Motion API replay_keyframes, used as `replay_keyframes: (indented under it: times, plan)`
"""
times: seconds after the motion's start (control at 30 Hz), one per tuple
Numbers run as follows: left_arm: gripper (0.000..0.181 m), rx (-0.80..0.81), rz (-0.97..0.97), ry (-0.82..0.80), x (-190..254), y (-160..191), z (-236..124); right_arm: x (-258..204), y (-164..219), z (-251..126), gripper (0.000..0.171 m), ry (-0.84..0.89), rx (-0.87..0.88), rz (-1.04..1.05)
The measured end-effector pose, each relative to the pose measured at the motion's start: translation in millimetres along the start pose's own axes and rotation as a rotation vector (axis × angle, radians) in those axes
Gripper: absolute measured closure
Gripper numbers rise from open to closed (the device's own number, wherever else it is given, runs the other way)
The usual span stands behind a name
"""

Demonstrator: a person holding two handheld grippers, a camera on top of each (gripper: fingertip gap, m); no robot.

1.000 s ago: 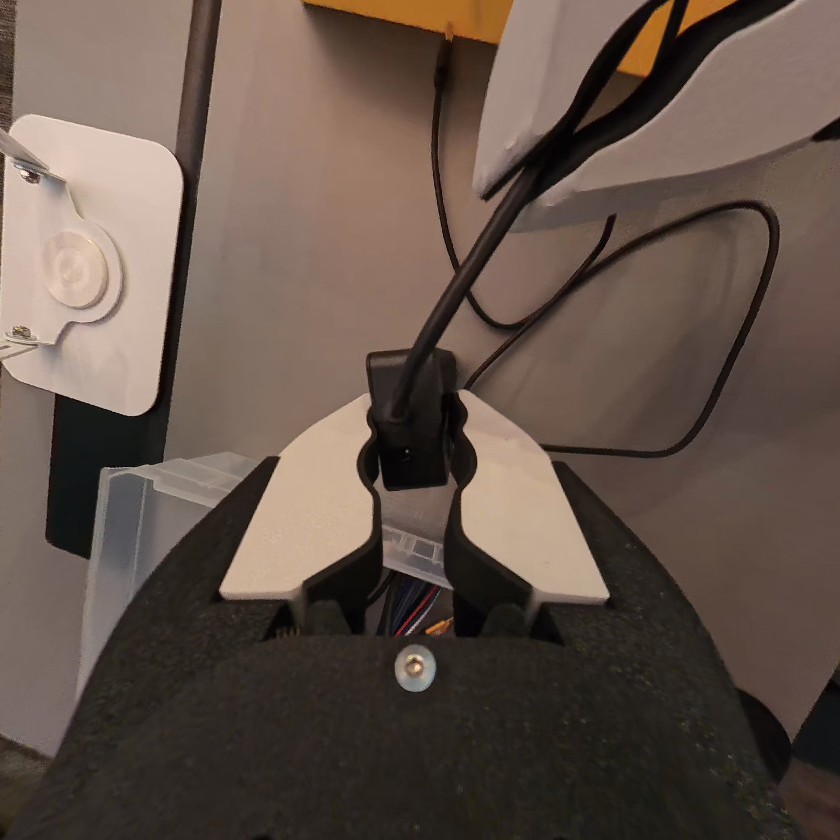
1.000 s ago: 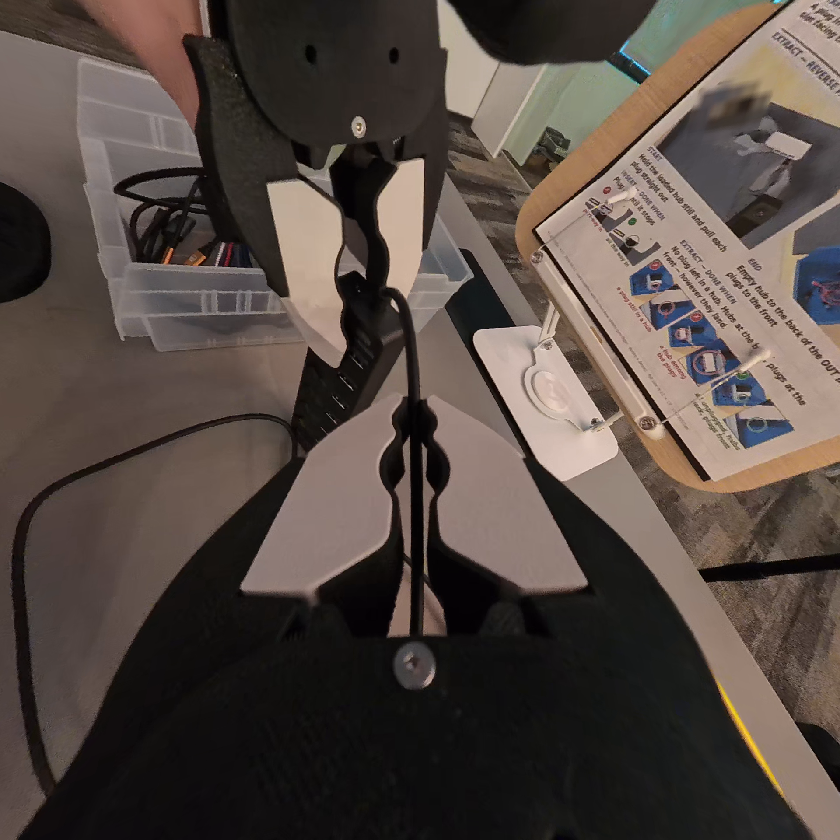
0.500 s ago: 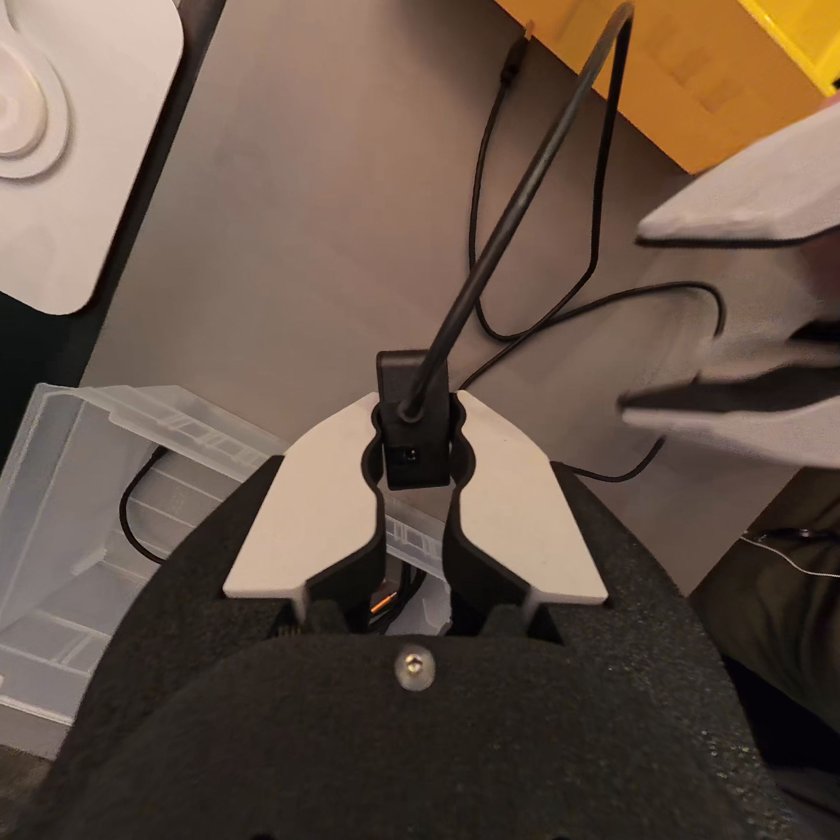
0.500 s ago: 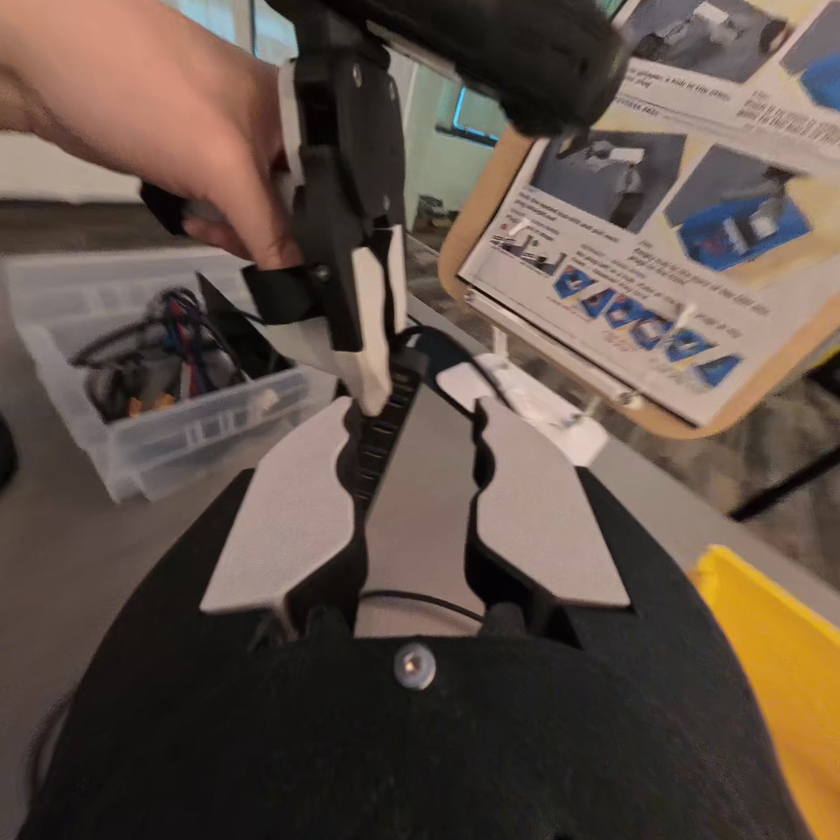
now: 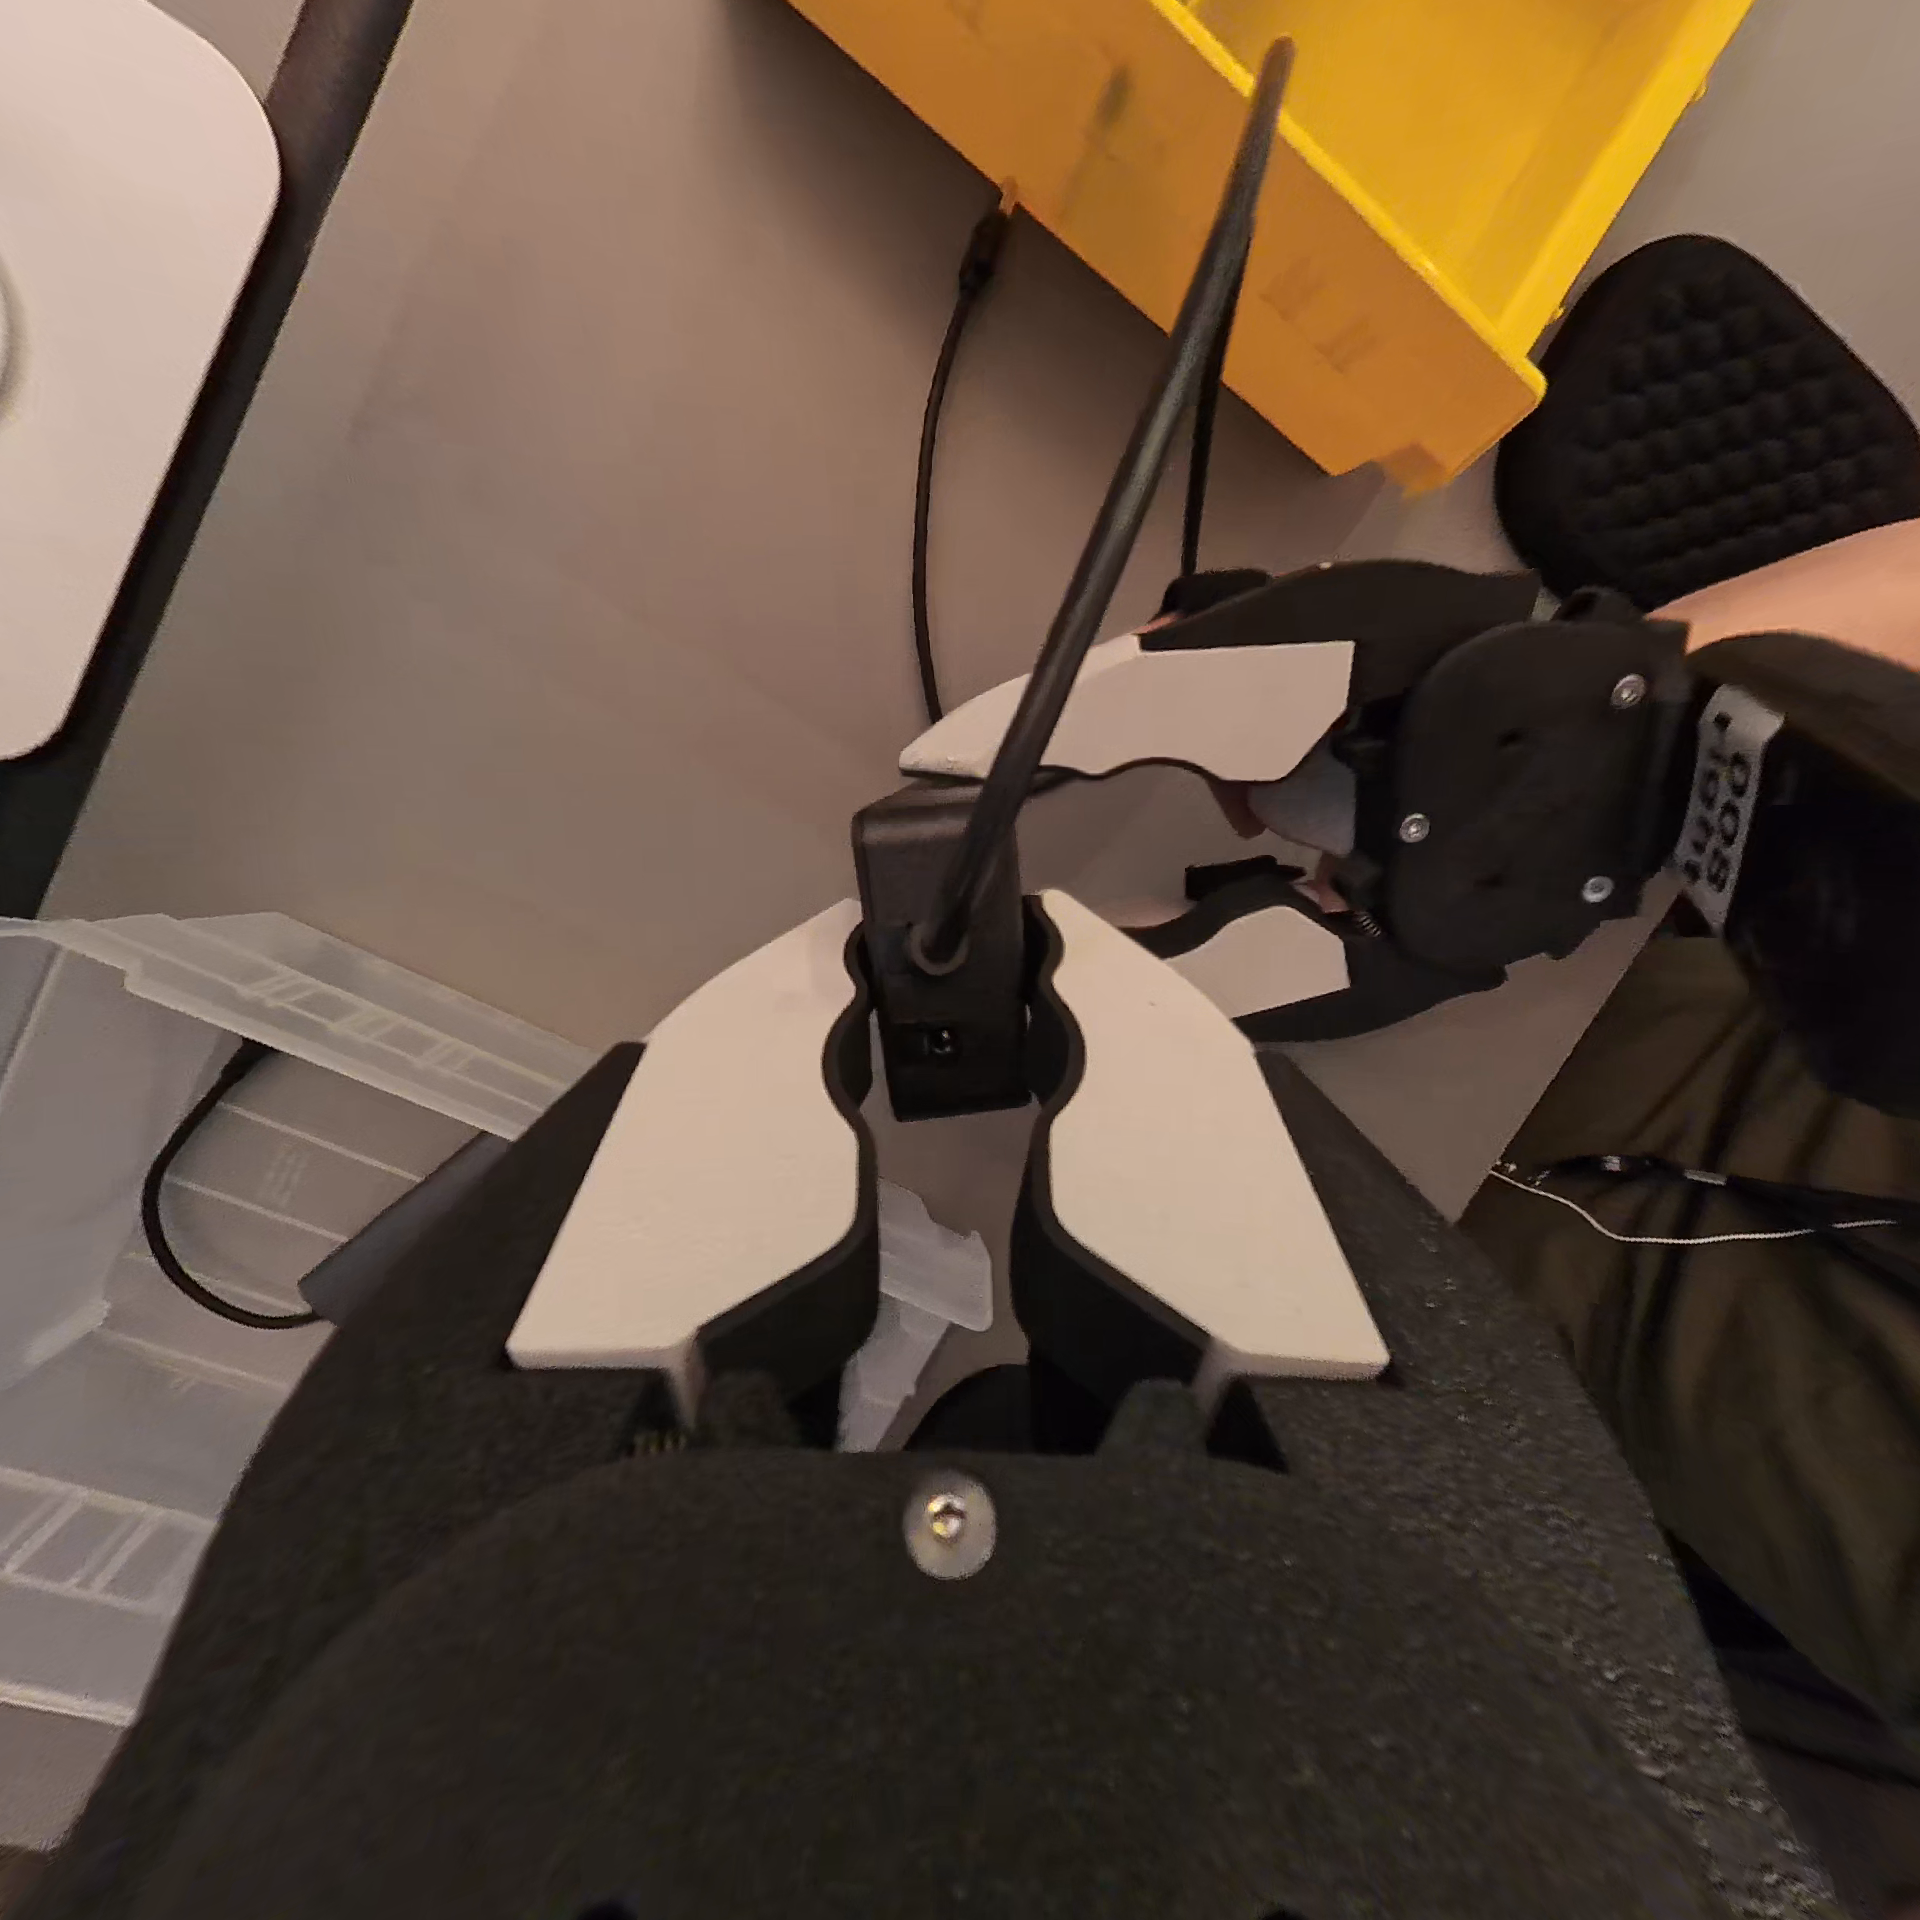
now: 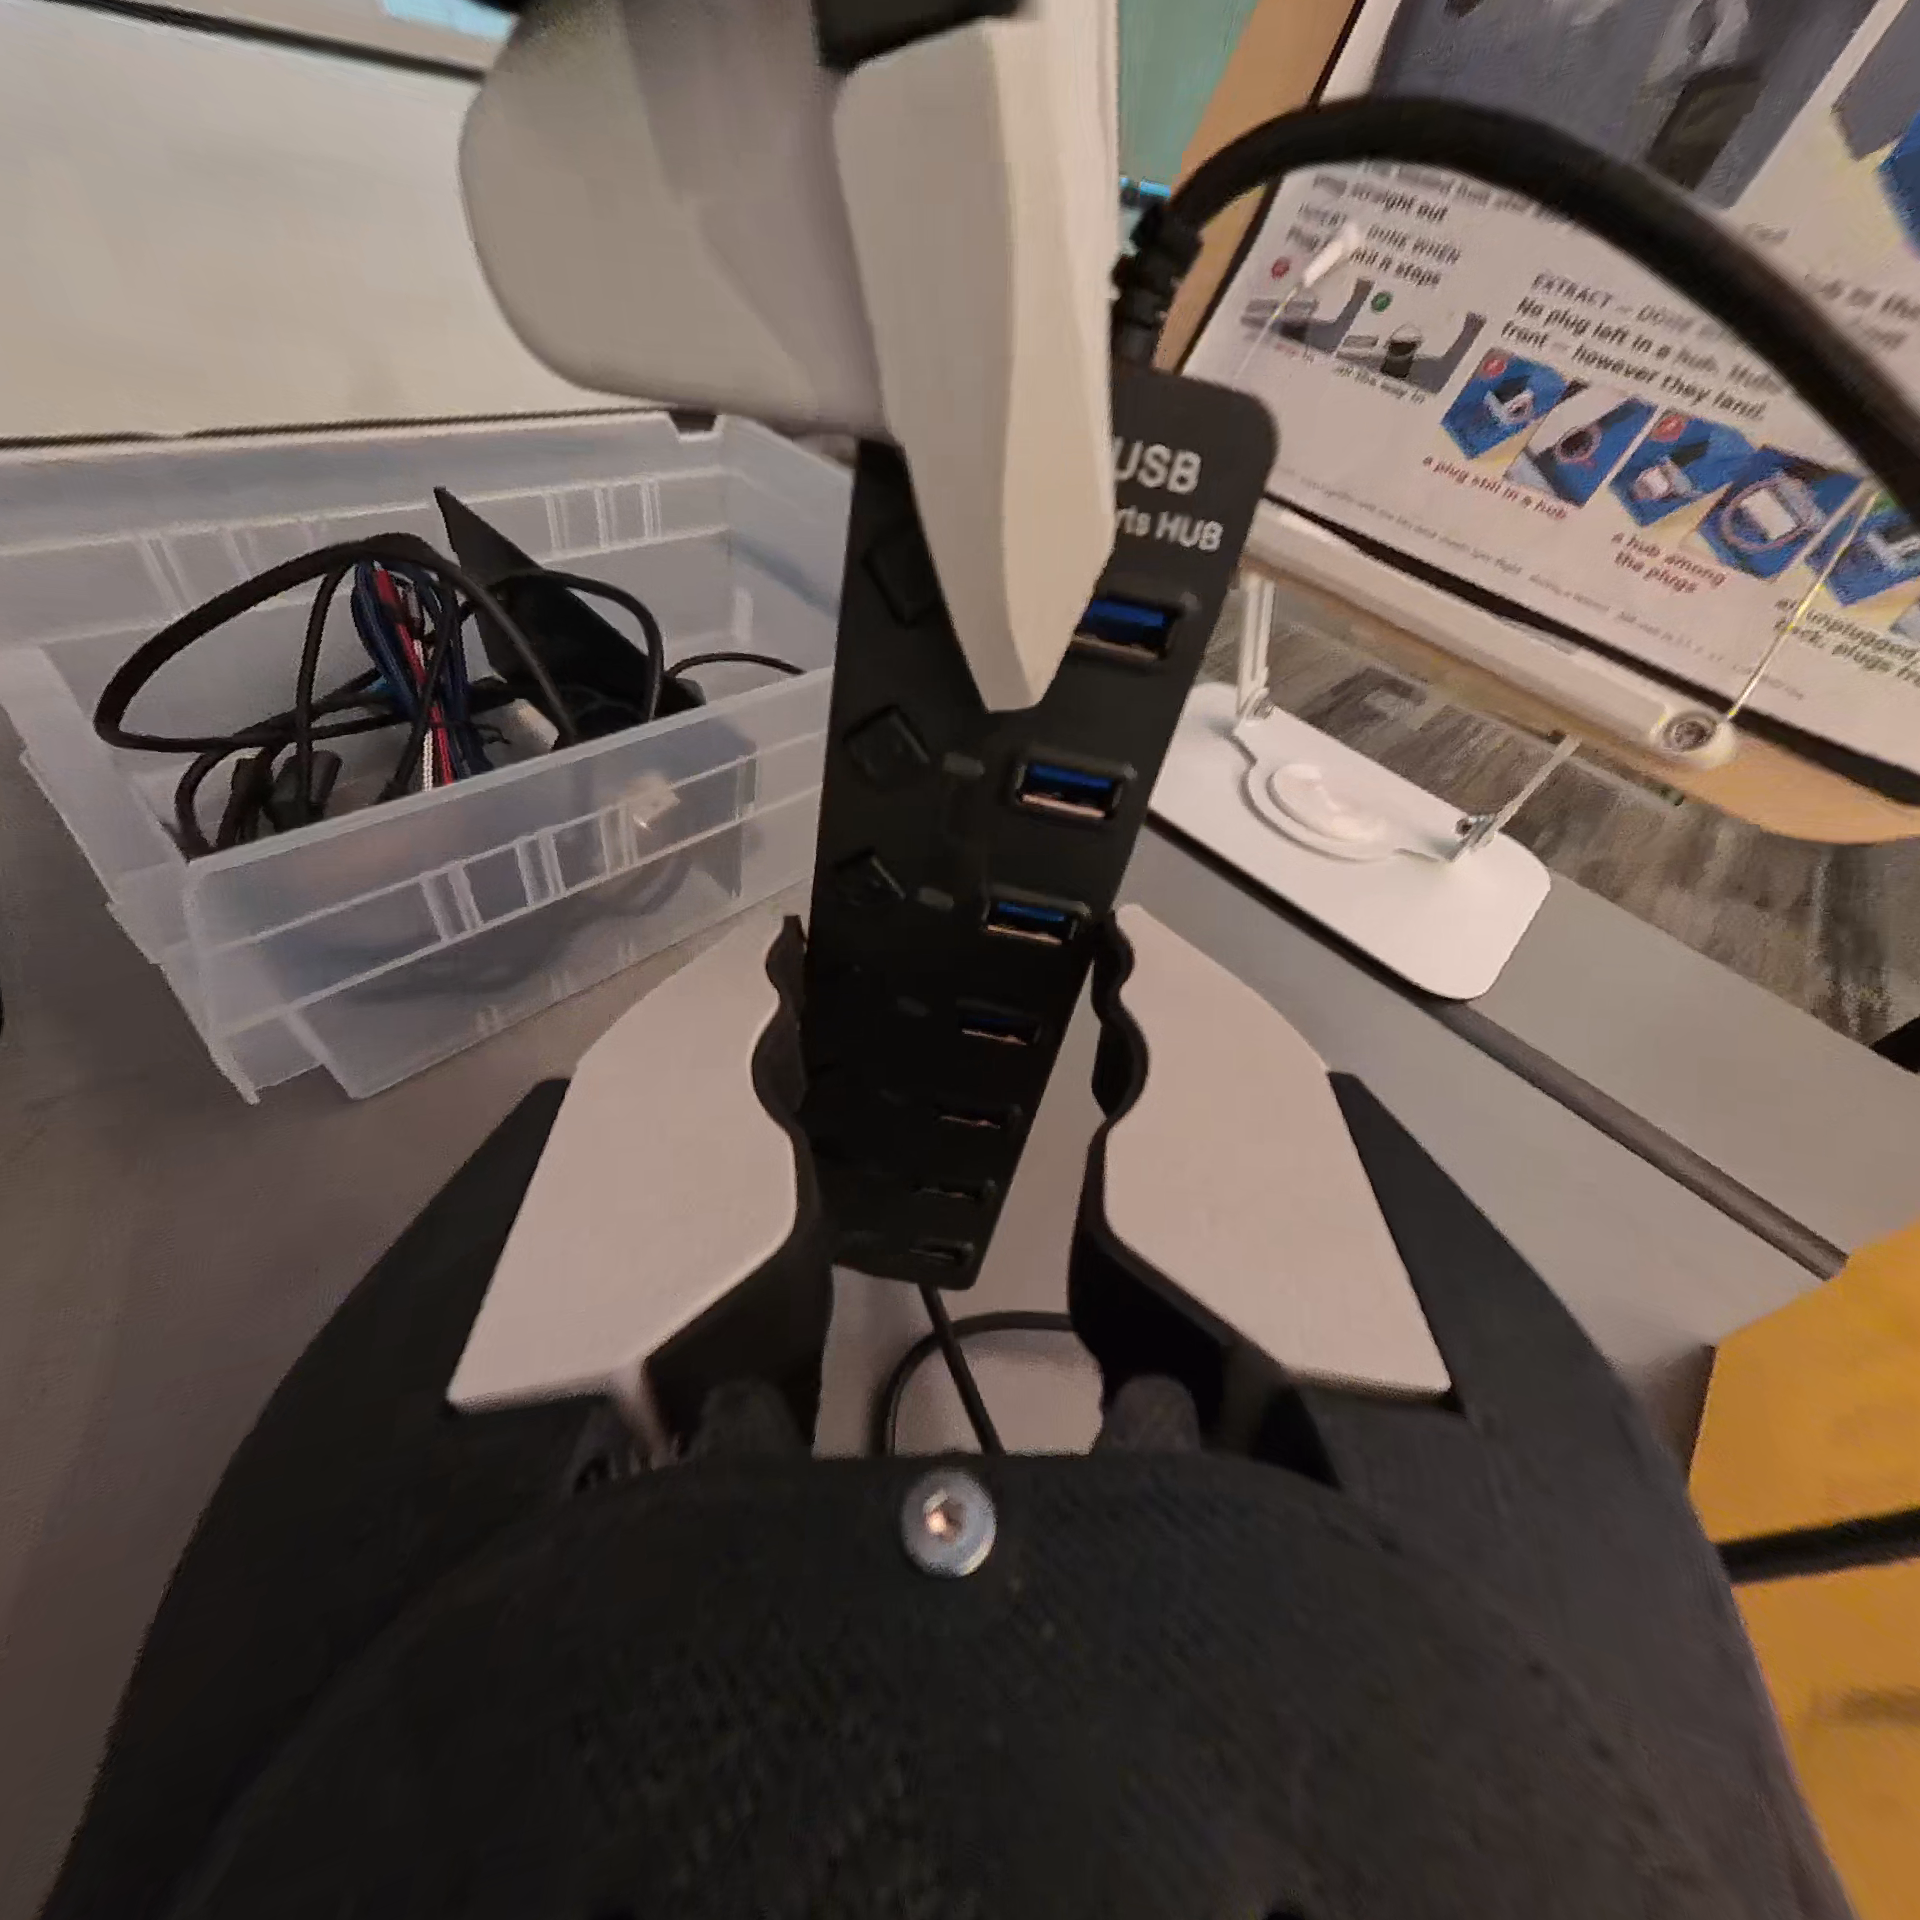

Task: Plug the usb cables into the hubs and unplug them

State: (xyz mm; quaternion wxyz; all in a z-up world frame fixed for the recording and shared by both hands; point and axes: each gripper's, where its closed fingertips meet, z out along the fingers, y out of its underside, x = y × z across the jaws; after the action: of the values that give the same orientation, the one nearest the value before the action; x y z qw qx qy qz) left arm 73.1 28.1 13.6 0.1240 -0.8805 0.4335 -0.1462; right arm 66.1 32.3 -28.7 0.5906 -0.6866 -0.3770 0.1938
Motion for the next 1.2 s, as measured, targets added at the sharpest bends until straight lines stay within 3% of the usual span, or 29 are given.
replay_keyframes:
  times: [0.27,0.53,0.8,1.03,1.2]
  plan:
    - [0.152,0.166,-0.048,0.064,-2.3,-8.0,-14.9,5.3,0.2,-18.9,0.119,-0.175,-0.220,0.050]
    - [0.158,0.195,-0.085,-0.014,-27.9,28.9,-33.6,6.2,68.8,-17.8,0.118,-0.255,-0.584,0.158]
    - [0.162,0.116,0.032,-0.305,-49.5,113.2,-51.2,2.4,100.9,0.9,0.118,-0.247,-0.660,0.155]
    - [0.161,-0.012,0.033,-0.442,-77.3,195.2,-48.8,4.9,120.6,8.5,0.118,-0.238,-0.721,0.112]
    - [0.164,-0.091,0.115,-0.543,-94.9,218.9,-41.8,13.0,98.7,4.3,0.123,-0.206,-0.648,0.032]
